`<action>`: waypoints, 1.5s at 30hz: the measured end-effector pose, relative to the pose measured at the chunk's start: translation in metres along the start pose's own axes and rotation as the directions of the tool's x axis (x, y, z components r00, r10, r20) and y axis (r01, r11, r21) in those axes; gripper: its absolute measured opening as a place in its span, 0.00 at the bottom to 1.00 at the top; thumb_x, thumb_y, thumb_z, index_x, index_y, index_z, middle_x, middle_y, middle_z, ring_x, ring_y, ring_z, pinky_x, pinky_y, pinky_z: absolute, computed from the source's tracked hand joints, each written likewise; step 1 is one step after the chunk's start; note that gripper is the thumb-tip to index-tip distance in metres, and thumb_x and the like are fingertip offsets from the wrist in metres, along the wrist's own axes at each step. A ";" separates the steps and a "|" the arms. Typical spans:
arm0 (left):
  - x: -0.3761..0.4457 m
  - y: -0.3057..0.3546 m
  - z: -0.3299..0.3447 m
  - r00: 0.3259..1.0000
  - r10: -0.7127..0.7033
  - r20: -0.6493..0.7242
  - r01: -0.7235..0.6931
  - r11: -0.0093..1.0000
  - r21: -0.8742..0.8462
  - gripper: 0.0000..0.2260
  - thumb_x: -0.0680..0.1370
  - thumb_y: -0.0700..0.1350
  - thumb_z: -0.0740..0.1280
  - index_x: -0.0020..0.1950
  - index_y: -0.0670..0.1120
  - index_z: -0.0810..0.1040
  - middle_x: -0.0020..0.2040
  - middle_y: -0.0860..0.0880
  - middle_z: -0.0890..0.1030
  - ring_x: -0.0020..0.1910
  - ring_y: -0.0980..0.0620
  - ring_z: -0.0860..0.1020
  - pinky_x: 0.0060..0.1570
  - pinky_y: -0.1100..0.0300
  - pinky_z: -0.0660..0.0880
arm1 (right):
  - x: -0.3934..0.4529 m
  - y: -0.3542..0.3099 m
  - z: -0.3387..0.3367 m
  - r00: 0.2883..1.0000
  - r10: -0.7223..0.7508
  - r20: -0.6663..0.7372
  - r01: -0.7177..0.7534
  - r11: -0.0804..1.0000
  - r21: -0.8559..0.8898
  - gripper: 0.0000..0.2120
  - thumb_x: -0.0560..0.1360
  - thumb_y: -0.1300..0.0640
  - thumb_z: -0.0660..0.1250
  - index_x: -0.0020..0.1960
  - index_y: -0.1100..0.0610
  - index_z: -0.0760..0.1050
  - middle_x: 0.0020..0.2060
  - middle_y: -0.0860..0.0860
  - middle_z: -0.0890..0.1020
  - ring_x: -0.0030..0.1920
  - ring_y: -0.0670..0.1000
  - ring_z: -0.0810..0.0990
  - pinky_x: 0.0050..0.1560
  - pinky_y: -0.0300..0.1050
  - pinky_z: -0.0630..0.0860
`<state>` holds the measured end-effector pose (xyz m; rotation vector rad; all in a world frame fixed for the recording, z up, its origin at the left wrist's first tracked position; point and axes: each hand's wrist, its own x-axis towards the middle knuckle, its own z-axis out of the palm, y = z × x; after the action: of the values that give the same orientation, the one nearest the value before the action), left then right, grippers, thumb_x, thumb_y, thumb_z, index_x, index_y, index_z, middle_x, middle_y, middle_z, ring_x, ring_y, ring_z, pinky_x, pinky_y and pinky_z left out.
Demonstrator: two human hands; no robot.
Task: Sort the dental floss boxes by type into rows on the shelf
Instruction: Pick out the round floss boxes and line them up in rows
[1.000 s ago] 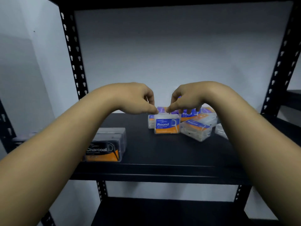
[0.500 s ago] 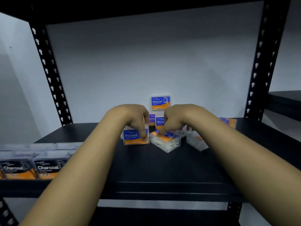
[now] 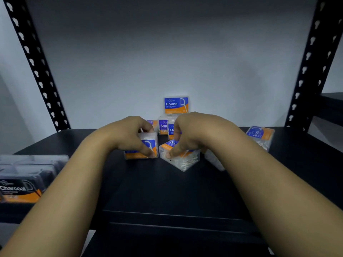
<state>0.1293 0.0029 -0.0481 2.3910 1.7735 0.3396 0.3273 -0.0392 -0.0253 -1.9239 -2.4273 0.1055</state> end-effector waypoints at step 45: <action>-0.063 -0.003 -0.033 0.939 -0.019 0.343 -0.038 0.987 0.157 0.17 0.71 0.51 0.79 0.57 0.51 0.82 0.51 0.53 0.86 0.50 0.51 0.84 0.58 0.49 0.80 | -0.023 -0.030 0.014 0.968 -0.238 0.076 0.232 0.970 0.076 0.37 0.69 0.41 0.78 0.73 0.48 0.69 0.68 0.47 0.75 0.60 0.51 0.76 0.55 0.44 0.72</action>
<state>0.1005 -0.0575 -0.0229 2.3798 1.6817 -0.2213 0.3020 -0.0687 -0.0366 -1.6224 -2.6480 0.2604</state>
